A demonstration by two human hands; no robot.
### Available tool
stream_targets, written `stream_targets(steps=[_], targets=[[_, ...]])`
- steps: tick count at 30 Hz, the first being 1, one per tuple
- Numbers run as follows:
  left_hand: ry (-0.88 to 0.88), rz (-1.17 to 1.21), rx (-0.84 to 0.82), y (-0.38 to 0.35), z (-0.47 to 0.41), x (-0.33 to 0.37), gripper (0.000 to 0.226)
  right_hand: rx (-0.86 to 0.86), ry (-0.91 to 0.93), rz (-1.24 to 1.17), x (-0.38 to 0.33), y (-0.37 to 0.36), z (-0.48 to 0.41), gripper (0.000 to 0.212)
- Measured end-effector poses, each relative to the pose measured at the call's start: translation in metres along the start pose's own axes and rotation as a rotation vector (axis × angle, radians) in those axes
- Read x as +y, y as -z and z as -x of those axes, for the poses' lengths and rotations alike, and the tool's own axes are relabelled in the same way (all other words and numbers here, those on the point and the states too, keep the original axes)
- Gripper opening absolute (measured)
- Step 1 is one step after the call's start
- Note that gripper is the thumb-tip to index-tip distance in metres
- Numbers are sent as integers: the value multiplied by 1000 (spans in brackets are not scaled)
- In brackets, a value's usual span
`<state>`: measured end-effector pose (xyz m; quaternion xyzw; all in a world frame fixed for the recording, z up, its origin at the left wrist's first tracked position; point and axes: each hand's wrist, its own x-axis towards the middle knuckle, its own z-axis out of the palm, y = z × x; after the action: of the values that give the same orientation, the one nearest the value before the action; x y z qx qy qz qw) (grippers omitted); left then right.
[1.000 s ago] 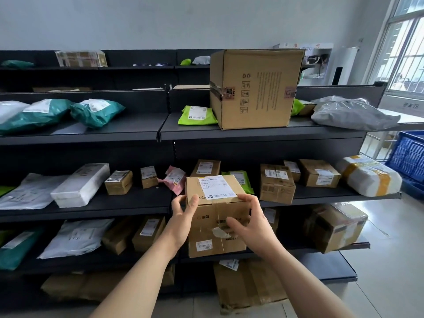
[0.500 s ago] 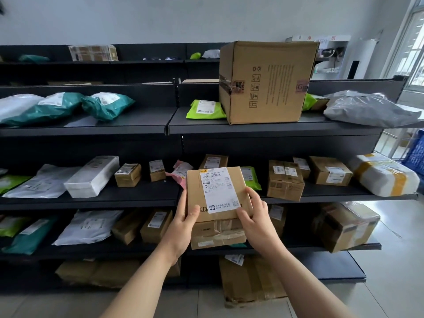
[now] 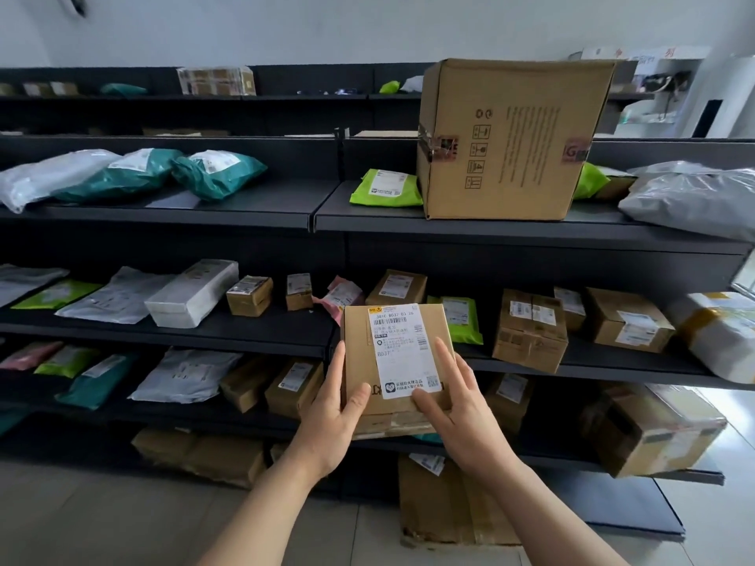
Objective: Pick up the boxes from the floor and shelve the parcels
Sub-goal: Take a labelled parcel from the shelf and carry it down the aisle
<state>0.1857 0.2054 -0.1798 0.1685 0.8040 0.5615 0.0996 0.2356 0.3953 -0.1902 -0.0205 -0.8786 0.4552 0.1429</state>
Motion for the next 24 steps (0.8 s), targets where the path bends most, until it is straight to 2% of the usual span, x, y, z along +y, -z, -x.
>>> stream_targets(steps=[10, 17, 24], targets=[[0, -114, 17, -8, -5, 1, 88, -87, -28, -28, 16, 15, -10, 83], [21, -93, 76, -11, -3, 5, 88, -144, -10, -57, 19, 15, -19, 84], [52, -66, 238, 9, 11, 4, 87, -213, 89, -51, 1, 1, -36, 85]])
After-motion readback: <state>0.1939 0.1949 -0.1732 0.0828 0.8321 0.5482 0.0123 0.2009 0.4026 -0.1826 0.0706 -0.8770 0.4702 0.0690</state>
